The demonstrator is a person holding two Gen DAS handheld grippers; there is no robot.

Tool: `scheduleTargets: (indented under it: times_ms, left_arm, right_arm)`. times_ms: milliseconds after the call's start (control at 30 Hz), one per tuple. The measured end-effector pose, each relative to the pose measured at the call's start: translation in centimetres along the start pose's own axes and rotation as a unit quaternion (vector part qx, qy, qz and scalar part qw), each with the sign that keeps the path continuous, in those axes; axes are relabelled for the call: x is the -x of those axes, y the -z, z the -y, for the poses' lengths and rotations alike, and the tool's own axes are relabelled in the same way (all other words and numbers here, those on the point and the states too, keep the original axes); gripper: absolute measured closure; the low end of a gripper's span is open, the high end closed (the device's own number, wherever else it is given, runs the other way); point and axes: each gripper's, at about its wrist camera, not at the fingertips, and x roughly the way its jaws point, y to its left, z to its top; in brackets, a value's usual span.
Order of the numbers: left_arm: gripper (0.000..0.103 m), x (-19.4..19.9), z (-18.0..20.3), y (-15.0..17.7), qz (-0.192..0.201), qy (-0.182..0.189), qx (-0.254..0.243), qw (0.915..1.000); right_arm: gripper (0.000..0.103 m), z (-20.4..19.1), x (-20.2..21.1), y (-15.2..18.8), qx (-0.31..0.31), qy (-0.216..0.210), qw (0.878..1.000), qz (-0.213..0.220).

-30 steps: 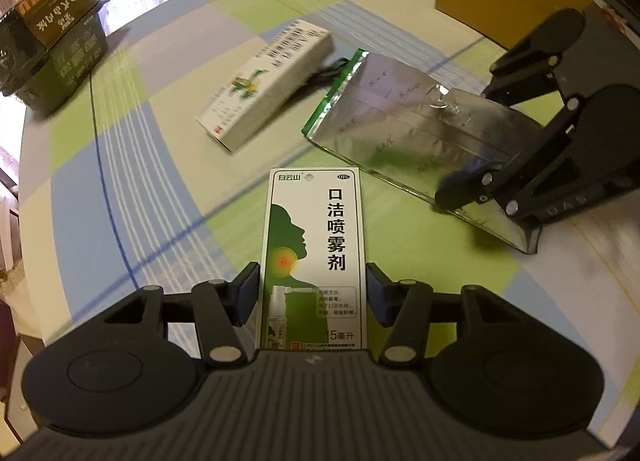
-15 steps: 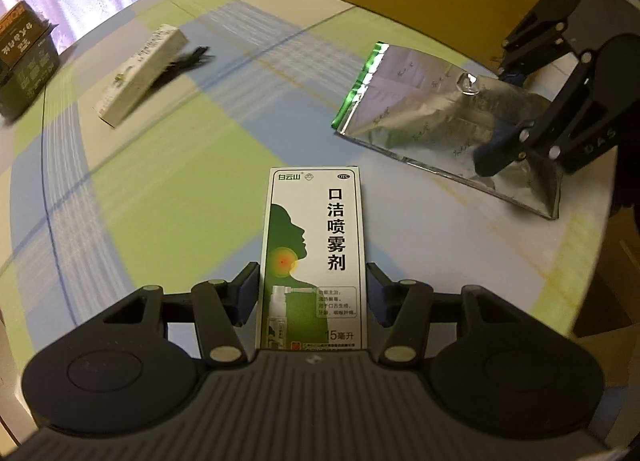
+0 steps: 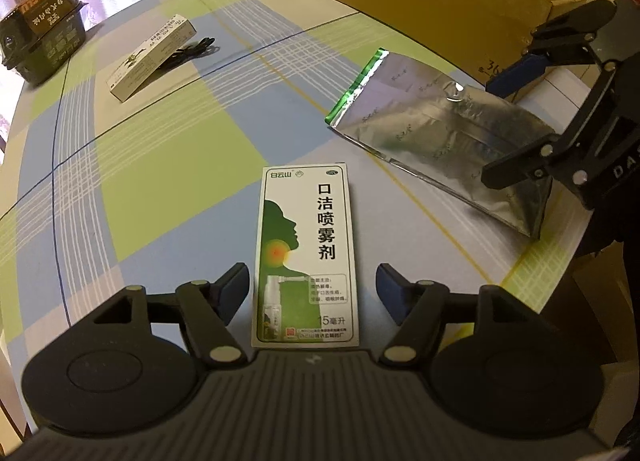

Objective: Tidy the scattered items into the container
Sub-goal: 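Lift the spray box and foil packet with both grippers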

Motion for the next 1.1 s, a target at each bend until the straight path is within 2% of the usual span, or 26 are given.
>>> scheduleTargets:
  times_ms: [100, 333, 633, 667, 700, 733, 1100]
  left_arm:
    - [0.037, -0.1, -0.4, -0.4, 0.001, 0.007, 0.008, 0.9999]
    - [0.037, -1.2, -0.9, -1.7, -0.010, 0.016, 0.004, 0.9998]
    - [0.037, -2.8, -0.6, -1.7, -0.027, 0.024, -0.005, 0.9993]
    - [0.037, -2.9, -0.6, -1.7, -0.030, 0.023, -0.006, 0.9993]
    - [0.037, -3.0, -0.5, -1.8, -0.031, 0.024, -0.009, 0.9992]
    - [0.037, -3.1, -0.5, -1.8, -0.032, 0.024, -0.009, 0.9992]
    - [0.042, -3.7, -0.6, -2.1, -0.048, 0.025, -0.006, 0.9985]
  right_arm:
    - [0.015, 0.4, -0.6, -0.3, -0.017, -0.005, 1.000, -0.016]
    - [0.015, 1.4, -1.8, -1.2, -0.042, -0.025, 0.999, -0.024]
    - [0.015, 1.1, -3.2, -1.8, -0.003, -0.010, 0.999, -0.050]
    - [0.017, 1.0, -3.4, -1.8, -0.001, -0.006, 0.999, -0.053]
    - [0.026, 0.9, -3.6, -1.8, 0.003, -0.005, 0.998, -0.057]
    - [0.030, 0.8, -3.8, -1.8, 0.004, -0.005, 0.998, -0.061]
    - [0.031, 0.0, -5.4, -0.9, 0.016, 0.010, 0.996, -0.083]
